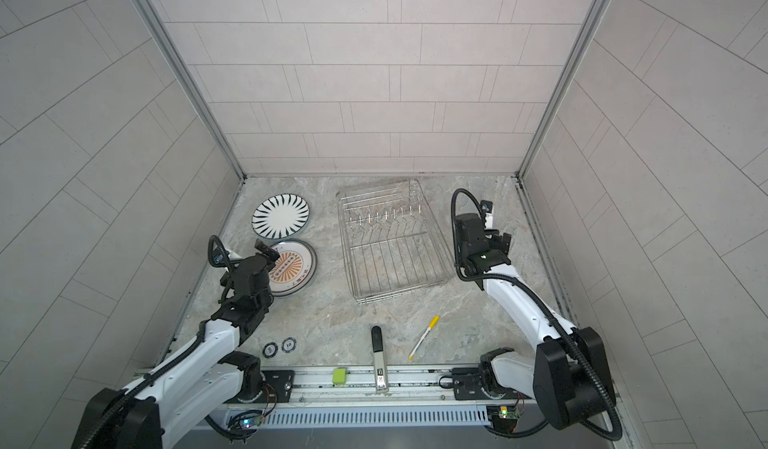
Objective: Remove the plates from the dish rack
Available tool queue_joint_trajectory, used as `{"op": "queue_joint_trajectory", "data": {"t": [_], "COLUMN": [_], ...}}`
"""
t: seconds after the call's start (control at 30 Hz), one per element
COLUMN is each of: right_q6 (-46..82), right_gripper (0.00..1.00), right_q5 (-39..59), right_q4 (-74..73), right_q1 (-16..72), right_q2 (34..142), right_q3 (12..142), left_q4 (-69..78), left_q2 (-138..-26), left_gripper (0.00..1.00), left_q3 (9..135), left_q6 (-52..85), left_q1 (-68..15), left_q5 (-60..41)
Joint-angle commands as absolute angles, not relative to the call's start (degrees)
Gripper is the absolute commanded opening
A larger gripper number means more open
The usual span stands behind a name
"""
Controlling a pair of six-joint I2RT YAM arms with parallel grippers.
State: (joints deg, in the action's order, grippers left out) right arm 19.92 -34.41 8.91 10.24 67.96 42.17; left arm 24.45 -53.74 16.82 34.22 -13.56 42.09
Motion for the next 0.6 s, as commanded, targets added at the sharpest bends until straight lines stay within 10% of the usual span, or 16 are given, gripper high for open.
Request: {"op": "queue_joint_trajectory", "data": {"t": [0.0, 0.57], "right_q6": [18.5, 11.3], "right_gripper": [1.0, 1.0], "right_q5": [-34.5, -32.2], "right_q4": [-2.9, -30.6], "right_q1": [6.3, 4.6], "right_q2": [64.7, 70.8], "right_q3": [33.8, 20.5], "left_q4": [40.0, 60.5], "left_q2": [-59.9, -86.6], "left_gripper": [1.0, 0.99], "left_q3": [17.1, 18.0], "left_q6": [18.6, 4.5], "left_q1": [-13.1, -12.3], "left_q5": [48.3, 53.7]}}
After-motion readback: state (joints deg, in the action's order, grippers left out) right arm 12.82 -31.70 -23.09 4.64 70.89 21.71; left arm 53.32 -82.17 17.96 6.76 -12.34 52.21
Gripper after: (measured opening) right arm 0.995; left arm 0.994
